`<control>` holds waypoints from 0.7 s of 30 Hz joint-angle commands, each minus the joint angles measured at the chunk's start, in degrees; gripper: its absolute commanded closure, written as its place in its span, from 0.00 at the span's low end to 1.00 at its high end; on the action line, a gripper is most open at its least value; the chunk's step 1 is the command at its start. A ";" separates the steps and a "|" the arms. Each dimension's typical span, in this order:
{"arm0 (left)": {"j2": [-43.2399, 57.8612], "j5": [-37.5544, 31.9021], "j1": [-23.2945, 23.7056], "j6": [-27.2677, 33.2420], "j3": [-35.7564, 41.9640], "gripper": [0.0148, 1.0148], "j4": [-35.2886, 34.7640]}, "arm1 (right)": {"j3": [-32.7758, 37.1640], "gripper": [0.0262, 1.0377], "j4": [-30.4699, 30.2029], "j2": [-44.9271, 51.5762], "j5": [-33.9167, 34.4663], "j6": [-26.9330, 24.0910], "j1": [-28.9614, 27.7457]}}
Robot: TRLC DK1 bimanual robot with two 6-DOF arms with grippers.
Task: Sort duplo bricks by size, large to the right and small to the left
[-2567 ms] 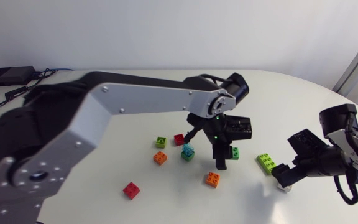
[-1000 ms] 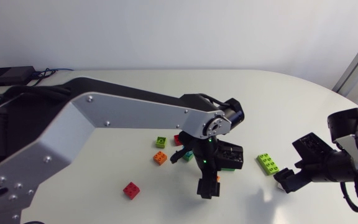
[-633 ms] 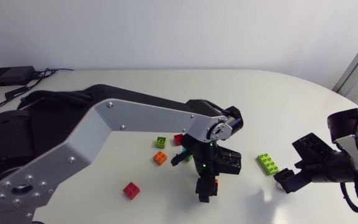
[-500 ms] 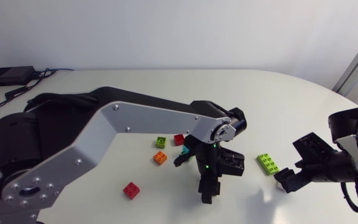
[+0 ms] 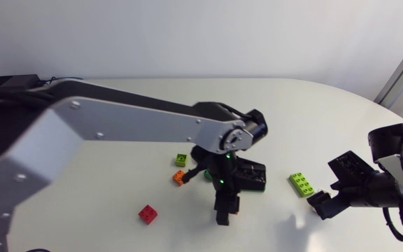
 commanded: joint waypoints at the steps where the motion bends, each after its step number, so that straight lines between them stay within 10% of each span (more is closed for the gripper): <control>1: -6.49 -0.43 3.40 -0.26 -5.98 0.93 1.05 | 0.71 0.04 -1.02 -0.34 0.02 1.26 2.35; 9: -14.49 -0.87 11.49 2.02 -24.61 0.93 8.25 | 6.51 0.04 -0.93 2.83 3.36 8.47 15.54; 21: -15.64 -2.10 18.52 5.19 -32.87 0.93 12.03 | 24.17 0.04 -0.67 20.40 9.33 17.26 32.59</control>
